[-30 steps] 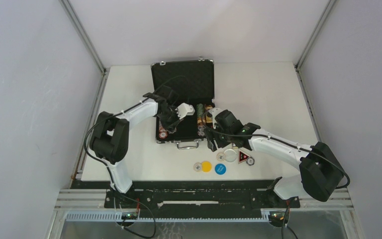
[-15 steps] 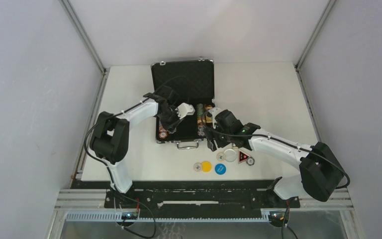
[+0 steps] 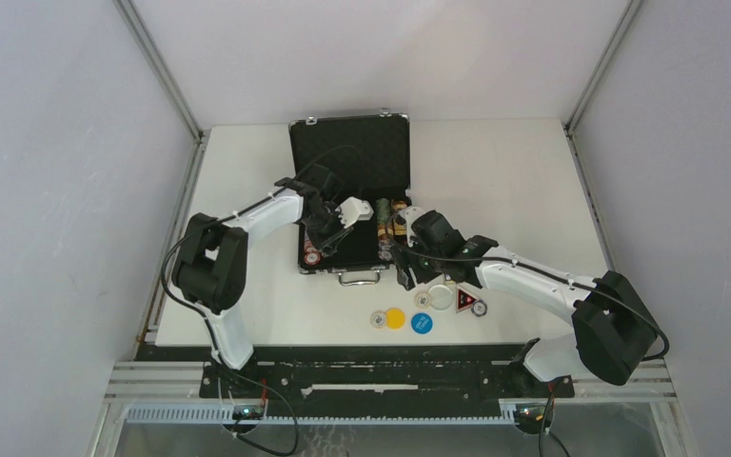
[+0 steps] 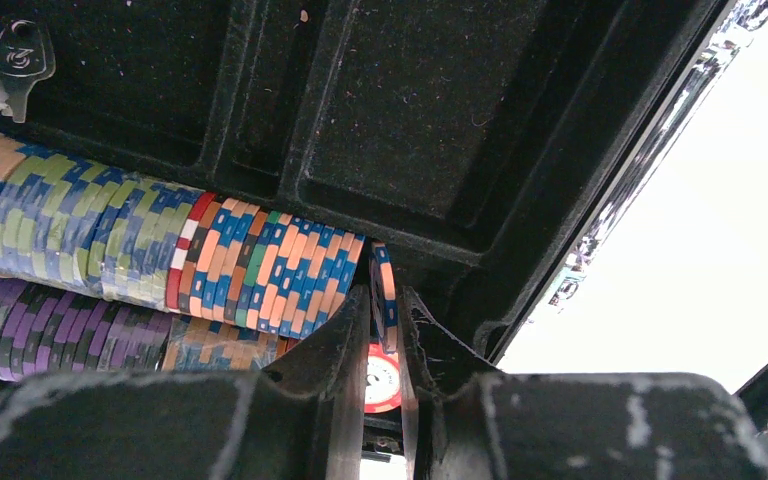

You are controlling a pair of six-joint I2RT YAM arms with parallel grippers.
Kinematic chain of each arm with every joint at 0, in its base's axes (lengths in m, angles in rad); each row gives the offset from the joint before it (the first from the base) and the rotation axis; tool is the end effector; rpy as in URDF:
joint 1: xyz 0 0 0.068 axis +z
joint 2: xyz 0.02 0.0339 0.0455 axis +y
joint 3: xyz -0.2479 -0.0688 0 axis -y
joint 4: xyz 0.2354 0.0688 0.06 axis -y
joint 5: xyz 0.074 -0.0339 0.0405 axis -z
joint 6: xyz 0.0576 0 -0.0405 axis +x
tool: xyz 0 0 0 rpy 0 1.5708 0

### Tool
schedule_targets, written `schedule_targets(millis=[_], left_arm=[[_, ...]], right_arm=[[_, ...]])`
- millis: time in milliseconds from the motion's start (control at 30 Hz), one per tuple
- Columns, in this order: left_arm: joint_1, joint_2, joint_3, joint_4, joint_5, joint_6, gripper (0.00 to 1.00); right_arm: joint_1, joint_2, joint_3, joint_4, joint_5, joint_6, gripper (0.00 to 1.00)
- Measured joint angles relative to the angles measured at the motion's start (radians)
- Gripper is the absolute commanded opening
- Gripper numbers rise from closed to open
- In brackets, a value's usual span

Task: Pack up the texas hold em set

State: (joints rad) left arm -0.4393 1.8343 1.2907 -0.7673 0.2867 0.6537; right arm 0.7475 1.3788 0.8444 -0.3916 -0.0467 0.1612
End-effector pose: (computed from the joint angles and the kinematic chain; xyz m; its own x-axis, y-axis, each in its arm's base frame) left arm 0.3101 -0.1637 0.1575 -0.4063 0.8354 -0.3702 0.9080 0.4146 -0.0607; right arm 0.2071 0.1956 0.1835 -0.6908 -0.4218 -0.5873 -0.5965 0.7915 0.1333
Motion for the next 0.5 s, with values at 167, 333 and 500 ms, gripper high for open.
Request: schedule_targets(millis=[167,333,500], left_arm=[[0.0,0.0,0.002,-0.008,-0.015,-0.001,0.21],[-0.002,-0.001,0.017,-0.033,-0.044,-0.003,0.21],[-0.002,-0.003,0.023,-0.047,-0.066,-0.005,0.2]], right_arm=[[0.0,0.0,0.0,0.0,0.0,0.0,0.73],[0.0,0.002,0.0,0.0,-0.003,0.0,0.73],[0.0,0.009,0.0,0.0,-0.008,0.0,0.73]])
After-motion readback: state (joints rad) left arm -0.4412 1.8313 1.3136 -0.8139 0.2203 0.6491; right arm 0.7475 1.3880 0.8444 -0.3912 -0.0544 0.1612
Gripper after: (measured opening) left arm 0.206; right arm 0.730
